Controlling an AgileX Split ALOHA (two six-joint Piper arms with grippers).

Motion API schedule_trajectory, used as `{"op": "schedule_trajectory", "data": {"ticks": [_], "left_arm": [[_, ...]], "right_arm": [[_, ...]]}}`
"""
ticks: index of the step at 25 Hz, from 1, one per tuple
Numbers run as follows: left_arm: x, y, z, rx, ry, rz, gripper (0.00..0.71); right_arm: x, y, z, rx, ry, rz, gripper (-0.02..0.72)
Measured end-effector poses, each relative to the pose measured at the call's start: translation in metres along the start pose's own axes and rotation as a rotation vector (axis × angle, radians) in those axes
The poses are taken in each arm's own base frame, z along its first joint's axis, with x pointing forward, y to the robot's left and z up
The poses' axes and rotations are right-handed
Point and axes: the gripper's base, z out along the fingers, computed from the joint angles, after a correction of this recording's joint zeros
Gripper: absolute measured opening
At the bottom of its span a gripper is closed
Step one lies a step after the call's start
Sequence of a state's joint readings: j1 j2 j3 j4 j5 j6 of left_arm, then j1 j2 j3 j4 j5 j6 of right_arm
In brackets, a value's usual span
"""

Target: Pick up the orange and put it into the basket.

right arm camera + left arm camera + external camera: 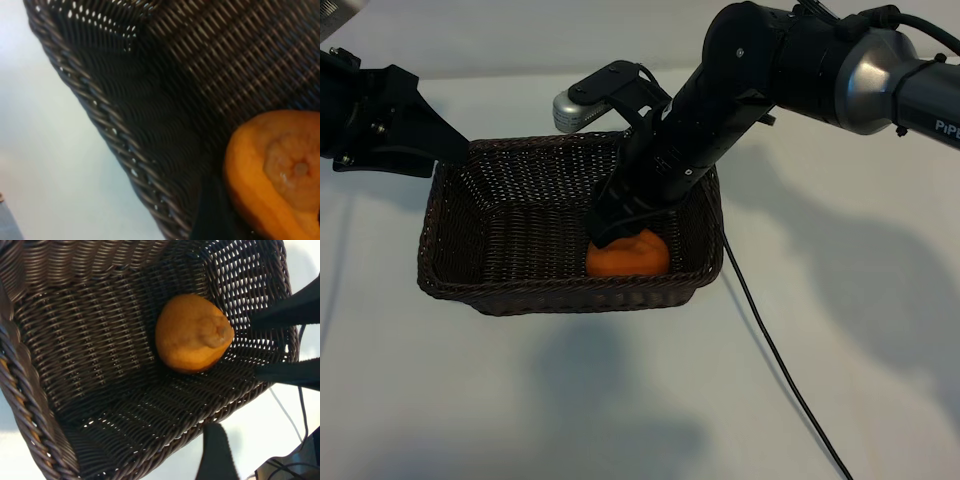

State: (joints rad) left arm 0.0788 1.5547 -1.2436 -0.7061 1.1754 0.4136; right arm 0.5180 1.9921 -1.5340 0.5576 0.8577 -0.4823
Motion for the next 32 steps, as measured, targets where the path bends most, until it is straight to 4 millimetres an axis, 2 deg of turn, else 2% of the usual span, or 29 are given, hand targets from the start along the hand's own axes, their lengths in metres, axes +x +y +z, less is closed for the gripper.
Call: {"op": "schedule_trajectory", "data": {"ticks": [5,14,22,27,32], "left_arm": [[0.000,0.000,0.000,0.000,0.000,-0.001,0.524],[0.000,0.000,0.000,0.000,0.000,-0.002,0.524],[0.000,0.000,0.000,0.000,0.000,-0.002,0.524],[0.000,0.000,0.000,0.000,0.000,-0.002,0.524],[0.000,0.000,0.000,0.000,0.000,-0.002,0.524]], "right_arm": [[0.001,0.006,-0.010,-0.017,0.014,-0.014,0.489],[-0.004,0.031,-0.069,-0.002,-0.076,-0.101,0.489],[0.003,0.037,-0.084,0.004,-0.022,-0.149,0.489],[0.007,0.032,-0.087,0.001,0.016,-0.142,0.489],[0.015,0.008,-0.100,0.010,0.059,-0.085,0.489]]}}
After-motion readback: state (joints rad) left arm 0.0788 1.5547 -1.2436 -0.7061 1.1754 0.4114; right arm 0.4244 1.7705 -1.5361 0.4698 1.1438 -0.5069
